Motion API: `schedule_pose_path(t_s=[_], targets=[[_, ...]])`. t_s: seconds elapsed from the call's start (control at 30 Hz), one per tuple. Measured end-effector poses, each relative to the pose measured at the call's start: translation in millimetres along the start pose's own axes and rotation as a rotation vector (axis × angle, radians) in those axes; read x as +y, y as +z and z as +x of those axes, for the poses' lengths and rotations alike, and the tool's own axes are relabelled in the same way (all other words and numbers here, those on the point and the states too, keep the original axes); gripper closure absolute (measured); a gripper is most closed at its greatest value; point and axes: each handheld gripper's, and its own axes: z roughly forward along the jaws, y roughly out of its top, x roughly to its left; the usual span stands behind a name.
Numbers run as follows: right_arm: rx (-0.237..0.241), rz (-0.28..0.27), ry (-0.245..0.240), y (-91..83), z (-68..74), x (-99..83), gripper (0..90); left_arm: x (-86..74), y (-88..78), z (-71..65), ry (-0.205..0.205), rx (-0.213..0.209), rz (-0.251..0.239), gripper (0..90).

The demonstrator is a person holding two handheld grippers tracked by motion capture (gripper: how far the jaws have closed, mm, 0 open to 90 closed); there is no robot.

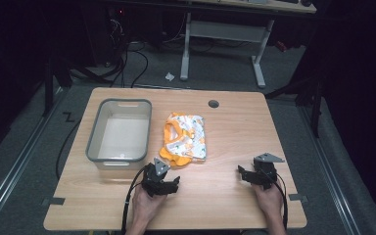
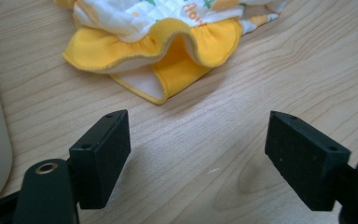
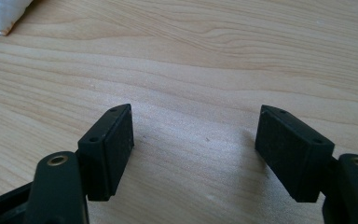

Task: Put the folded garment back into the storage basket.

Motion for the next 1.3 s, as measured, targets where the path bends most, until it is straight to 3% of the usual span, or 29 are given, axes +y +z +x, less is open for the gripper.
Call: schedule_pose_path(t_s=[0.23,0.53,0.93,1.3], targets=[[0.0,0.0,0.0,0.0,0.0,0.0,28.2,9.8,-6.2,-3.9,-0.029,-0.003,-0.015,20.8],[0.0,0.0,0.0,0.0,0.0,0.0,28.2,25.0,-11.9,-6.6,-0.023,-0.018,-0.018,20.8],[0.0,0.0,0.0,0.0,-0.1,0.0,28.2,44.0,-13.0,4.0,-0.056,-0.038,-0.029,20.6],[0.0,0.0,-0.001,0.0,-0.2,0.0,28.2,56.3,-10.9,8.6,-0.052,-0.01,-0.017,20.5]])
